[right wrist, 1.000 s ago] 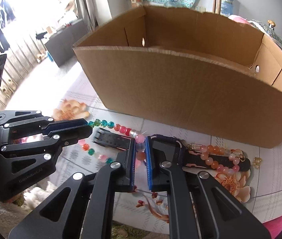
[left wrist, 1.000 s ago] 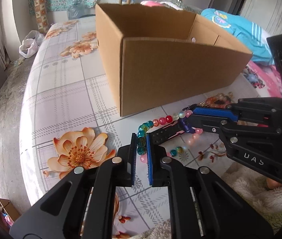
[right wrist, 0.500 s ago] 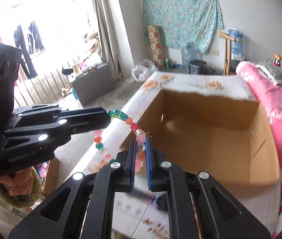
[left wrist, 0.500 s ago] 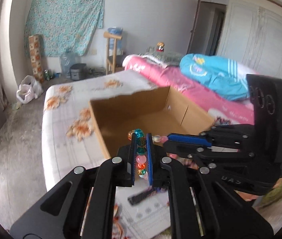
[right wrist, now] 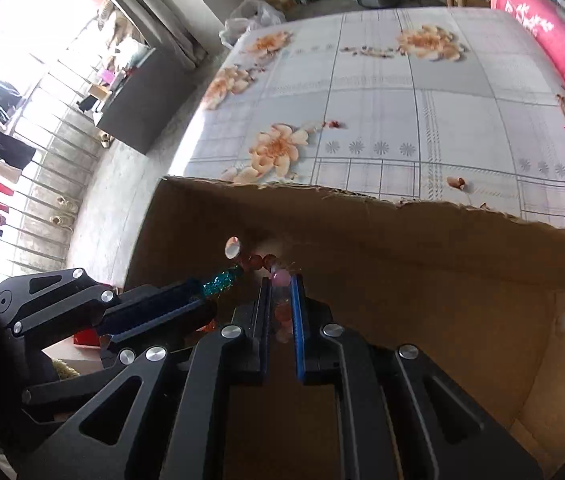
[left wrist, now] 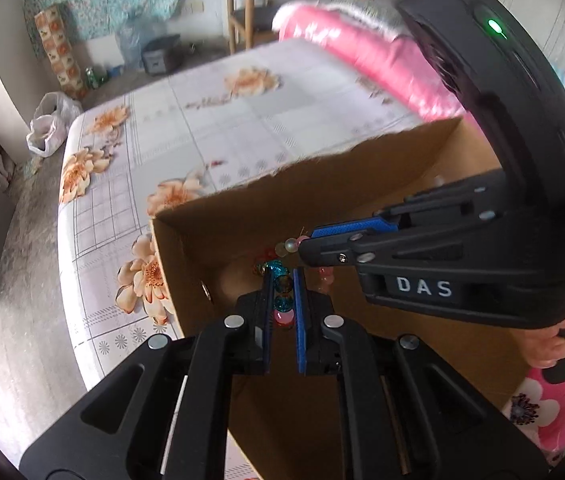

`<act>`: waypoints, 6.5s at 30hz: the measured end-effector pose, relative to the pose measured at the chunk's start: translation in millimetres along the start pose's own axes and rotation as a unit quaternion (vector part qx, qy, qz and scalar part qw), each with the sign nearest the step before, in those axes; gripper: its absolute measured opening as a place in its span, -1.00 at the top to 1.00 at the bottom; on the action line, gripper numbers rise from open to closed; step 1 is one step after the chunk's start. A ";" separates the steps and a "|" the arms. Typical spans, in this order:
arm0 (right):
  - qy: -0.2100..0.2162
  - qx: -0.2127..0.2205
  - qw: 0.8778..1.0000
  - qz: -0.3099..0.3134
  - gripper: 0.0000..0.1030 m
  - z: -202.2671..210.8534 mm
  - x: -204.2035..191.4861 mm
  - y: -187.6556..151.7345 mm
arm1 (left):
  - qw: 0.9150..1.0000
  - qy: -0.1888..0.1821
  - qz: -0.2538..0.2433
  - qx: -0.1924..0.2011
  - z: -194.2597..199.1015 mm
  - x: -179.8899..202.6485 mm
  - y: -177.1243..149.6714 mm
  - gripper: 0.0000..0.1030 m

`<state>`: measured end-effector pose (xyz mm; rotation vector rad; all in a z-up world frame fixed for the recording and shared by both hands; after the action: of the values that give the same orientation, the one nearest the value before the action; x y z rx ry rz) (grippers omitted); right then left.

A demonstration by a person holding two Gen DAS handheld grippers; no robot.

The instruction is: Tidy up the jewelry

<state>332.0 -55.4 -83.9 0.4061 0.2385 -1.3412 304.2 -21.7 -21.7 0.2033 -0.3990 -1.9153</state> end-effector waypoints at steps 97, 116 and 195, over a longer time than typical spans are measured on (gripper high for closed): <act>-0.071 0.048 0.968 0.238 0.01 5.8 -49.8 -225.4 | 0.914 -0.297 0.273 0.052 -24.1 24.0 -195.3 0.04; -0.090 0.074 0.957 0.266 0.02 10.0 -52.2 -240.4 | 0.927 -0.265 0.263 0.039 -31.1 32.1 -196.7 0.64; -0.105 0.081 0.917 0.377 0.25 -19.1 -102.3 -274.1 | 0.961 -0.172 0.189 0.107 58.0 48.7 -198.9 0.70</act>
<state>44.0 -3.5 -101.3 0.4296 -0.2034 -0.6305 94.3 8.9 -39.0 -0.0670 -0.8196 -1.5257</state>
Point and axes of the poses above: each gripper's, at about its wrist camera, not at the fingertips, and z roughly against the way its jaws point, x to its right, y to its top, the point moved 10 cm from there along -z, roughly the way its jaws point, and after that the axes turned 6 degrees about -x, right-handed, at the moved point
